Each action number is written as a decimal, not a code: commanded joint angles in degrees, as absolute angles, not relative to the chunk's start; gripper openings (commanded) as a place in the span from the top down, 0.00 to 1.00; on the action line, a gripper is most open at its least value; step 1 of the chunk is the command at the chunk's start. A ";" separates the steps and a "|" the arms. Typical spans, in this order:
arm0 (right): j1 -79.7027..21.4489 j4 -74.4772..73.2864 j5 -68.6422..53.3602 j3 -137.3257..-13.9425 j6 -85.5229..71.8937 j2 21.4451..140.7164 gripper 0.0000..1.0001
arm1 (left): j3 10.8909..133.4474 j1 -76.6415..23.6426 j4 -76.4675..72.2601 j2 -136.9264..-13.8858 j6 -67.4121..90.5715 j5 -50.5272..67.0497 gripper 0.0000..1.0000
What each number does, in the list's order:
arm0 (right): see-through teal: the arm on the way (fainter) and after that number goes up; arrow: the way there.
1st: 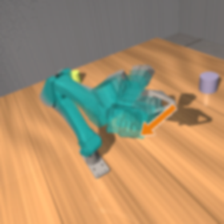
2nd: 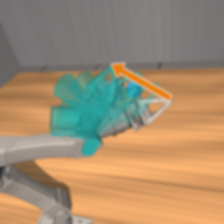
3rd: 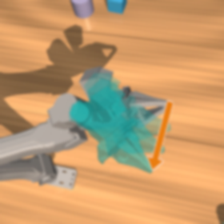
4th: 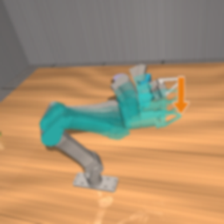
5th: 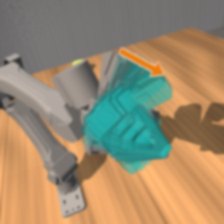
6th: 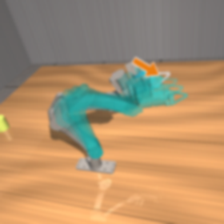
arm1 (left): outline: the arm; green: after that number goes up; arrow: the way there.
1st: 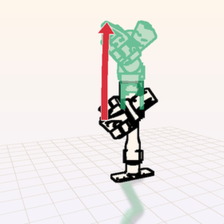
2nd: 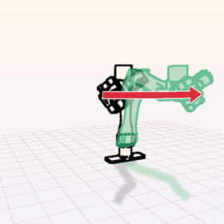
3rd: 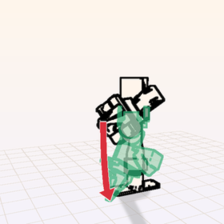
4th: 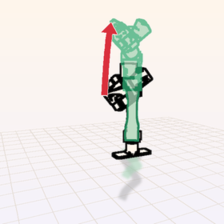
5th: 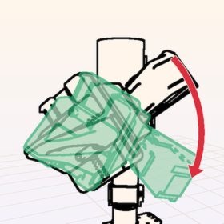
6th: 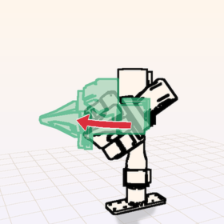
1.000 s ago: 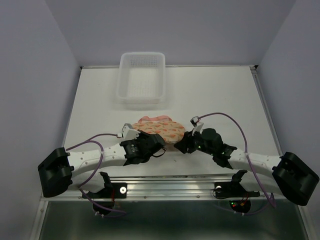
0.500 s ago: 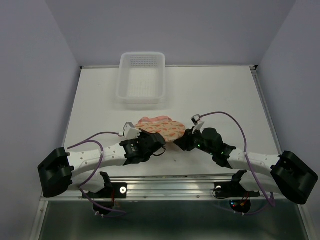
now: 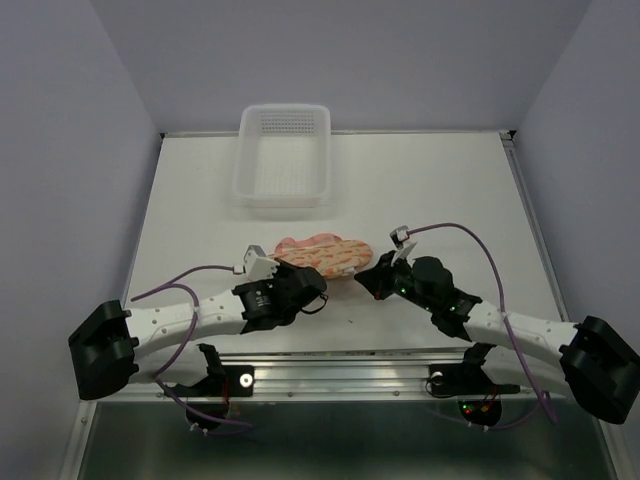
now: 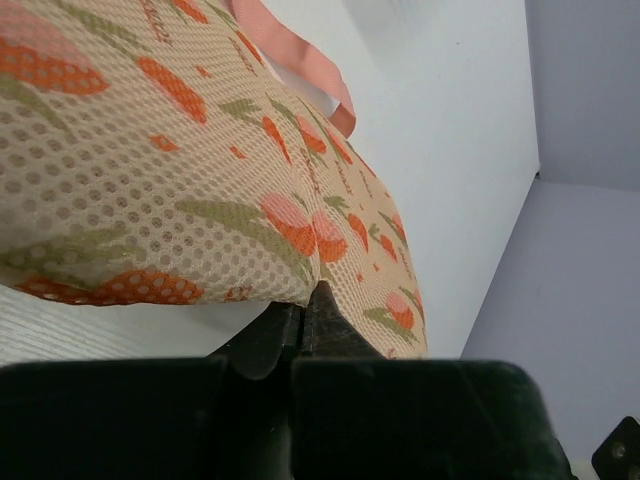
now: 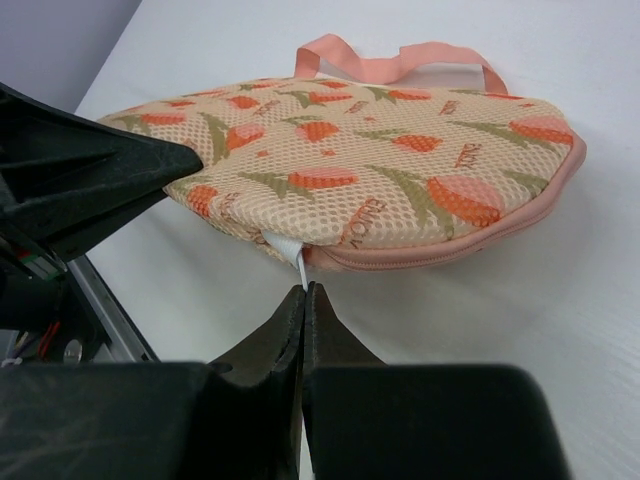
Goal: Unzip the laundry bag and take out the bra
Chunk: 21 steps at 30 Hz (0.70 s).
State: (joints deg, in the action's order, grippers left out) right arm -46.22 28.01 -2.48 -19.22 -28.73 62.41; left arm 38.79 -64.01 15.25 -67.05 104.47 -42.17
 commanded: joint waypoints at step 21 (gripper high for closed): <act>-46.58 13.09 -7.53 -21.78 -25.14 56.86 0.99 | 22.56 -52.83 4.29 -48.86 78.06 -35.16 0.38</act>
